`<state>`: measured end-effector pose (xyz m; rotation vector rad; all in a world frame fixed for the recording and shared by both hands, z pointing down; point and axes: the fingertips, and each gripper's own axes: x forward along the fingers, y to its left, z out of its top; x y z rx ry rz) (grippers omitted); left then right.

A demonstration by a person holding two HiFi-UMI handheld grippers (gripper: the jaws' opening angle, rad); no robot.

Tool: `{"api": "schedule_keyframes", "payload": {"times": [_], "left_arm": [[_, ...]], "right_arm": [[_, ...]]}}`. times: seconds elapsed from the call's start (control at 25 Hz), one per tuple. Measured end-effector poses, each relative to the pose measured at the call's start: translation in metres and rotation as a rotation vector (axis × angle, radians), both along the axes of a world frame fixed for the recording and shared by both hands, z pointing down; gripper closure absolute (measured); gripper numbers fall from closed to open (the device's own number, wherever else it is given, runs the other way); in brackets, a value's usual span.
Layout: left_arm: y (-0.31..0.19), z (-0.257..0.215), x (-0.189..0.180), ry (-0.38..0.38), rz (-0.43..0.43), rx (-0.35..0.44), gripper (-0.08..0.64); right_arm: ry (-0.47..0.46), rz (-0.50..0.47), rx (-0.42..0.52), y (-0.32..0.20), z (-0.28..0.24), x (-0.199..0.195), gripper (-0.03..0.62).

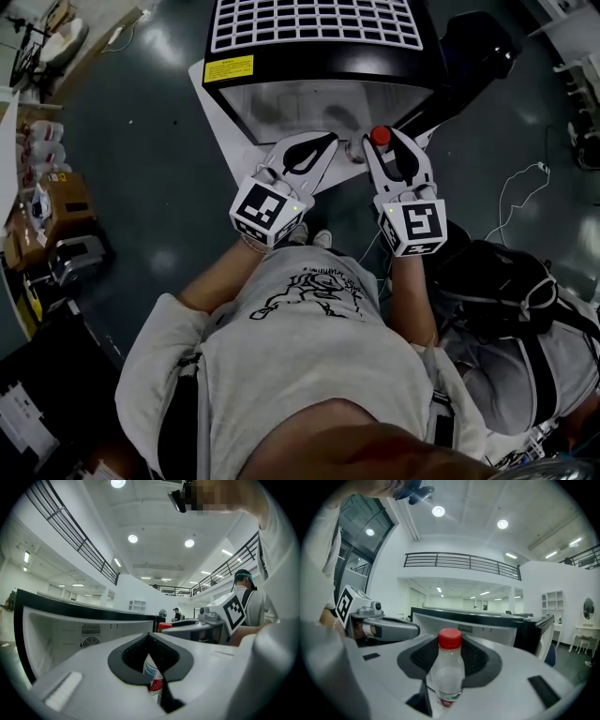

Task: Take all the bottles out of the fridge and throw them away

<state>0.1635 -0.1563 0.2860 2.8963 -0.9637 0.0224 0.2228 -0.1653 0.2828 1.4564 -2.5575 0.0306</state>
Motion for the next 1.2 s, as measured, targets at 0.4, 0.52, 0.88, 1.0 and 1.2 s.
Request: {"api": "schedule_keyframes", "payload": {"times": [0.4, 0.52, 0.88, 1.0, 1.2], "left_arm": [[0.023, -0.018, 0.005, 0.014, 0.001, 0.007, 0.551], [0.022, -0.022, 0.003, 0.018, -0.012, 0.013, 0.551], [0.022, -0.025, -0.002, 0.015, -0.067, 0.034, 0.551], [0.024, -0.022, -0.003, 0.018, -0.09, 0.026, 0.551], [0.033, -0.011, -0.008, 0.023, -0.142, 0.004, 0.551]], "right_arm": [[-0.002, -0.009, 0.004, 0.026, -0.022, 0.007, 0.439], [-0.002, -0.018, 0.011, 0.028, -0.023, 0.006, 0.439], [-0.009, -0.064, 0.016, 0.032, -0.022, 0.005, 0.439], [-0.012, -0.084, 0.017, 0.033, -0.02, 0.006, 0.439], [-0.008, -0.119, 0.016, 0.039, -0.015, 0.005, 0.439]]}}
